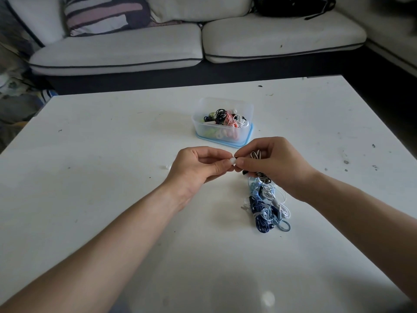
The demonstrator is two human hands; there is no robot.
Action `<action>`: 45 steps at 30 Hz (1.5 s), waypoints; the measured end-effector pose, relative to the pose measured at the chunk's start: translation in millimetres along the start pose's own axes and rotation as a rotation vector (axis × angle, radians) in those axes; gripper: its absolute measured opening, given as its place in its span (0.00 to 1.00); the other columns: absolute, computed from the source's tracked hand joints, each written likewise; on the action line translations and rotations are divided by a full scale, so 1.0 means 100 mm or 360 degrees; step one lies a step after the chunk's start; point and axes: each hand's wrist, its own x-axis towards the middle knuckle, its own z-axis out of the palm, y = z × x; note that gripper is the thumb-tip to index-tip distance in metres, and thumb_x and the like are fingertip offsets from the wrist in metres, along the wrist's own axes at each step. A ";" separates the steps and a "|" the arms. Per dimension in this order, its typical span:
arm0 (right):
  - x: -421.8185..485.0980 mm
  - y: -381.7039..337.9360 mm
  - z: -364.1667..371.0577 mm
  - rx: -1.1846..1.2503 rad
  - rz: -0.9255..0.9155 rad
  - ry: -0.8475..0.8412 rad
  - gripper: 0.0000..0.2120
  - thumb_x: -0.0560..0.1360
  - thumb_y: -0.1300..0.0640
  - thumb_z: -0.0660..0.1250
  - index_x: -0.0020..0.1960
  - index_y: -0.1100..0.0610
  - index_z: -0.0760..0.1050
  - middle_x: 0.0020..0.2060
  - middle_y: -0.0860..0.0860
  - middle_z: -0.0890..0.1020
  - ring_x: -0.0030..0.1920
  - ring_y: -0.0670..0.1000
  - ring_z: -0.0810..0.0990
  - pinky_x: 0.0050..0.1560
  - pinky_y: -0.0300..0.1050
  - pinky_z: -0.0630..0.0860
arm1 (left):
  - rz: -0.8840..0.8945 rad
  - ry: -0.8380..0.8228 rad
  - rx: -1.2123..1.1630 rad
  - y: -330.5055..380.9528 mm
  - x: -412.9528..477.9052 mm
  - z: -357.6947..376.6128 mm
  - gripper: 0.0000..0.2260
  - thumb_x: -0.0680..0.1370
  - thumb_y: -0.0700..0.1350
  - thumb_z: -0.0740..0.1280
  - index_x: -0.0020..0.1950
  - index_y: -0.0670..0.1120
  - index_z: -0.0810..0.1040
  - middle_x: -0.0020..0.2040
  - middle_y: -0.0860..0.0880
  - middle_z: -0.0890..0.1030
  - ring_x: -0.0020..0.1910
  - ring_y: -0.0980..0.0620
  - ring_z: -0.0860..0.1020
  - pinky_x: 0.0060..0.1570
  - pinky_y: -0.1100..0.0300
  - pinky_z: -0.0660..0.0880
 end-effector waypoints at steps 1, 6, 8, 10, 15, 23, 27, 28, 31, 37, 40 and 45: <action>0.00 -0.01 0.00 -0.0027 -0.0014 0.0002 0.05 0.71 0.58 0.77 0.44 0.58 0.84 0.38 0.57 0.86 0.38 0.55 0.81 0.45 0.51 0.80 | -0.0007 0.0000 0.0000 0.00 0.00 0.00 0.11 0.61 0.41 0.75 0.42 0.44 0.84 0.41 0.40 0.86 0.42 0.47 0.85 0.44 0.64 0.79; 0.00 -0.03 -0.01 -0.0022 0.0043 -0.0017 0.03 0.74 0.60 0.74 0.47 0.59 0.84 0.39 0.57 0.86 0.37 0.53 0.80 0.45 0.52 0.77 | -0.0027 -0.0039 -0.0024 0.03 0.01 -0.01 0.12 0.61 0.41 0.76 0.44 0.42 0.84 0.41 0.41 0.85 0.42 0.48 0.85 0.44 0.64 0.79; 0.00 -0.04 -0.02 0.0006 0.0068 -0.0037 0.04 0.74 0.61 0.74 0.47 0.60 0.84 0.39 0.58 0.86 0.37 0.52 0.80 0.43 0.48 0.76 | -0.0025 -0.0044 -0.0019 0.03 0.00 -0.01 0.12 0.62 0.41 0.76 0.44 0.42 0.84 0.41 0.41 0.85 0.42 0.48 0.85 0.44 0.64 0.79; -0.01 -0.04 -0.02 -0.0007 0.0059 -0.0042 0.04 0.73 0.60 0.75 0.46 0.60 0.84 0.39 0.58 0.86 0.37 0.53 0.80 0.44 0.49 0.77 | -0.0027 -0.0045 0.0005 0.03 -0.01 -0.01 0.12 0.62 0.41 0.76 0.44 0.42 0.84 0.42 0.40 0.85 0.43 0.48 0.85 0.44 0.64 0.79; -0.02 -0.02 0.03 -0.0110 -0.0021 0.0058 0.06 0.70 0.59 0.78 0.45 0.59 0.83 0.36 0.56 0.86 0.37 0.54 0.81 0.43 0.49 0.79 | 0.0005 0.0063 0.0189 0.03 -0.04 0.03 0.06 0.72 0.34 0.74 0.48 0.40 0.83 0.38 0.43 0.85 0.34 0.57 0.83 0.29 0.74 0.71; -0.02 -0.01 0.02 -0.0017 -0.0013 0.0016 0.03 0.72 0.62 0.75 0.45 0.60 0.84 0.37 0.57 0.86 0.37 0.51 0.82 0.40 0.40 0.80 | 0.0006 0.0070 0.0077 0.00 -0.04 0.04 0.05 0.70 0.35 0.75 0.44 0.42 0.83 0.39 0.42 0.86 0.38 0.51 0.85 0.34 0.70 0.75; 0.00 -0.01 -0.01 0.0125 0.0019 -0.0076 0.03 0.73 0.64 0.73 0.46 0.63 0.83 0.37 0.58 0.85 0.36 0.49 0.81 0.37 0.36 0.76 | 0.0018 0.0032 0.0043 0.03 -0.03 0.02 0.06 0.70 0.34 0.74 0.42 0.43 0.83 0.37 0.44 0.85 0.37 0.52 0.85 0.34 0.70 0.75; 0.00 0.00 -0.02 0.0138 0.0027 -0.0095 0.02 0.73 0.64 0.73 0.46 0.63 0.83 0.37 0.58 0.85 0.36 0.49 0.81 0.37 0.36 0.76 | 0.0019 0.0017 0.0044 0.03 -0.03 0.02 0.06 0.70 0.34 0.74 0.42 0.43 0.83 0.37 0.44 0.85 0.37 0.51 0.85 0.35 0.70 0.75; 0.01 0.02 -0.03 0.0160 0.0060 -0.0143 0.02 0.72 0.63 0.73 0.45 0.61 0.84 0.38 0.58 0.85 0.38 0.51 0.80 0.37 0.37 0.76 | 0.0007 0.0000 0.0061 0.03 -0.03 0.02 0.06 0.70 0.33 0.74 0.43 0.42 0.83 0.36 0.44 0.85 0.37 0.52 0.84 0.34 0.70 0.75; 0.02 0.03 -0.03 0.0239 0.0112 -0.0197 0.09 0.67 0.57 0.74 0.44 0.60 0.85 0.38 0.58 0.85 0.38 0.51 0.80 0.37 0.37 0.75 | 0.0055 -0.0012 0.0138 0.04 -0.06 0.03 0.05 0.71 0.32 0.73 0.43 0.41 0.82 0.33 0.47 0.84 0.32 0.57 0.83 0.28 0.74 0.70; 0.02 0.06 -0.03 0.0238 0.0140 -0.0189 0.05 0.70 0.60 0.73 0.45 0.61 0.84 0.38 0.57 0.85 0.36 0.50 0.79 0.37 0.38 0.75 | 0.0102 -0.0009 0.0231 0.03 -0.05 0.02 0.05 0.71 0.33 0.74 0.43 0.42 0.82 0.33 0.48 0.84 0.33 0.56 0.83 0.30 0.73 0.71; 0.01 0.08 0.01 0.0237 0.0183 -0.0148 0.06 0.73 0.60 0.73 0.47 0.62 0.84 0.40 0.59 0.86 0.36 0.51 0.78 0.39 0.42 0.73 | 0.0136 -0.0046 0.0321 0.02 -0.02 -0.02 0.05 0.72 0.36 0.74 0.44 0.44 0.82 0.40 0.45 0.85 0.39 0.52 0.84 0.37 0.69 0.75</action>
